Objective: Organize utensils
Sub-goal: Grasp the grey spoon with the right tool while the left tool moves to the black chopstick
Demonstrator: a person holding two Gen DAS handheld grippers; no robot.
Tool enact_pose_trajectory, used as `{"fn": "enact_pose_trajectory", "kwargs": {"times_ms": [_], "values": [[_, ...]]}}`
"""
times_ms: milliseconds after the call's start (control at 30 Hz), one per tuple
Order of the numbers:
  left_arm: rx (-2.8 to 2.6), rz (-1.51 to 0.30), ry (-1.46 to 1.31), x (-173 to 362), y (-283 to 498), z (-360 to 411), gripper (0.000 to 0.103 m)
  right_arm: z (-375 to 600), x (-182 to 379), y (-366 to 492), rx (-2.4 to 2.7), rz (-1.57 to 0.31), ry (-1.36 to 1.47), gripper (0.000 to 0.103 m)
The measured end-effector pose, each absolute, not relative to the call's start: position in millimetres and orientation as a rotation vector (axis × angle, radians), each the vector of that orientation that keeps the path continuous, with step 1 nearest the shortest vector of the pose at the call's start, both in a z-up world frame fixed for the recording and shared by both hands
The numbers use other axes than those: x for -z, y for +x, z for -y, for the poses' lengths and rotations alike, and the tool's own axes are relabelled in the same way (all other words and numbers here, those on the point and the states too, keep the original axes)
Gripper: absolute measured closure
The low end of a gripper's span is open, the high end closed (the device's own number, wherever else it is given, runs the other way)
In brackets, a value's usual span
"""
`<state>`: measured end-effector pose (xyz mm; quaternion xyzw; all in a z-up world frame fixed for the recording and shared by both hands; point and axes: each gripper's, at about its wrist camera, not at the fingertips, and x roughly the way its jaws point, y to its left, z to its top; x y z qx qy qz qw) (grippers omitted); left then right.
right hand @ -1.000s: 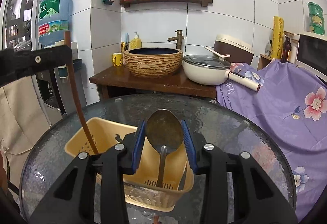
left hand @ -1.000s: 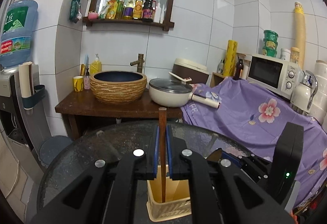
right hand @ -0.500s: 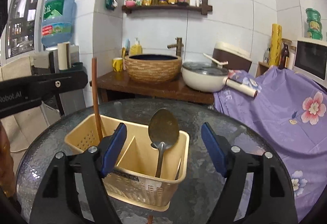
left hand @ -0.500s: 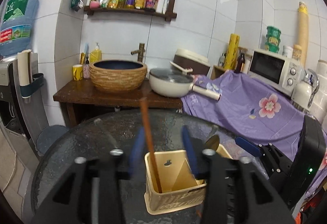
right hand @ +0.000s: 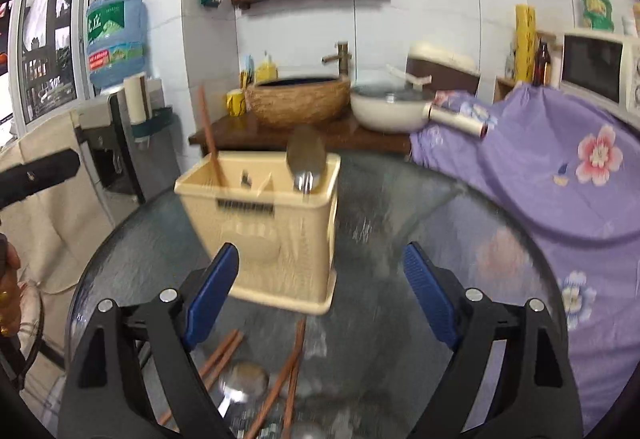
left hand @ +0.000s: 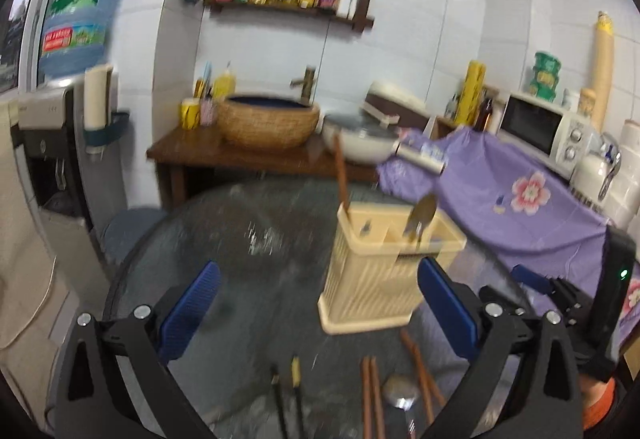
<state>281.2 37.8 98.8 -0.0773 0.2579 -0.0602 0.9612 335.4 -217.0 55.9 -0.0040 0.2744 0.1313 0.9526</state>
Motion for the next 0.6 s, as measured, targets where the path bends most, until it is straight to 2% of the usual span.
{"fn": "enact_pose_trajectory", "kwargs": {"times_ms": [200,333,500,600], "values": [[0.030,-0.724,-0.049,-39,257,-53,0.006,222,-20,300,-0.286,-0.698,-0.049,0.019],[0.021,-0.782,-0.049,-15,242,-66,0.006,224,4,282,-0.251,-0.773,-0.125,0.020],[-0.001,-0.810,0.012,5,232,-69,0.006,220,30,270,-0.247,-0.870,-0.219,0.031],[0.004,-0.824,0.028,14,228,-69,0.006,219,40,264,-0.270,-0.908,-0.241,0.034]]}}
